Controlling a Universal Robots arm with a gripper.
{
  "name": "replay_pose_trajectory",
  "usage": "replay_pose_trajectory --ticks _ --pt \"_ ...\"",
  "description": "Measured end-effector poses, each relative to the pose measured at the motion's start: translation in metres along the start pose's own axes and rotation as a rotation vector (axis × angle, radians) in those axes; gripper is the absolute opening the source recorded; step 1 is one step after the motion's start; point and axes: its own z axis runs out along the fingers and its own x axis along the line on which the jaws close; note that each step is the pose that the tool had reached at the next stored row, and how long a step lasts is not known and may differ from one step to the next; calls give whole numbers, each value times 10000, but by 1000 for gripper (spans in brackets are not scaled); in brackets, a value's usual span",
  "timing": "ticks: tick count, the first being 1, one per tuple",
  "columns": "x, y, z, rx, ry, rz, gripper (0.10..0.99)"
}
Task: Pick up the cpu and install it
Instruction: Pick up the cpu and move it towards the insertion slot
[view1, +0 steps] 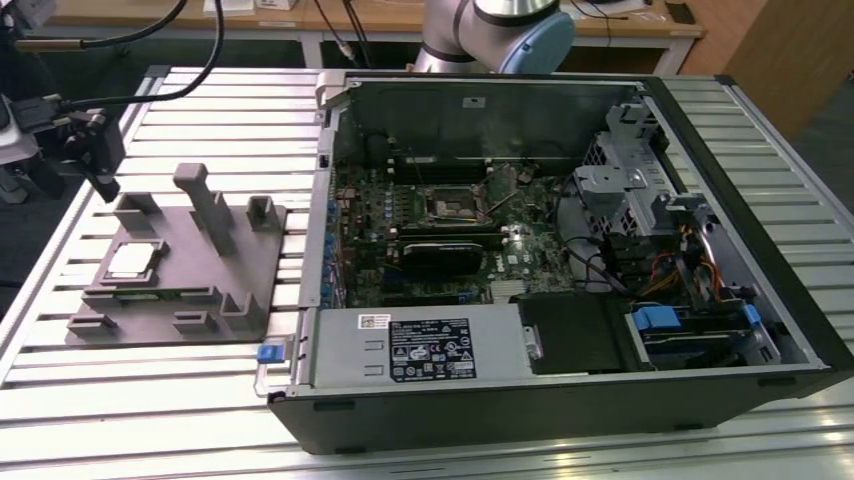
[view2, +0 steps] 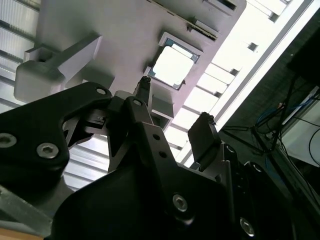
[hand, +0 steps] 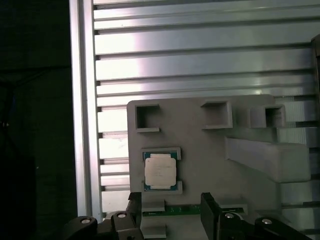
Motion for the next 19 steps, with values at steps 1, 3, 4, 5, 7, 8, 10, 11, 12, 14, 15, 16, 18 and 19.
replay_pose_trajectory --ticks 1,3,4,5,7,8,10,11,12,14,15,16,18,19 --pt "-1 -4 15 -5 0 -2 588" --pt "-1 -10 42 -10 1 0 588" --pt "-1 -12 58 -10 2 0 588" --pt "-2 -14 74 -10 2 0 588" --pt "-3 -18 101 -10 2 -1 588" --pt "-3 -19 114 -10 3 0 588" --pt "-4 -23 133 -10 4 -1 588" --pt "-4 -26 140 -10 5 0 588" --pt "-4 -29 147 -9 6 -1 588" --pt "-5 -35 163 -9 6 0 600" --pt "-5 -41 170 -9 7 -1 600" --pt "-6 -45 179 -10 6 -1 659" --pt "-7 -52 203 -20 6 0 659" --pt "-7 -59 229 -45 9 -1 659"
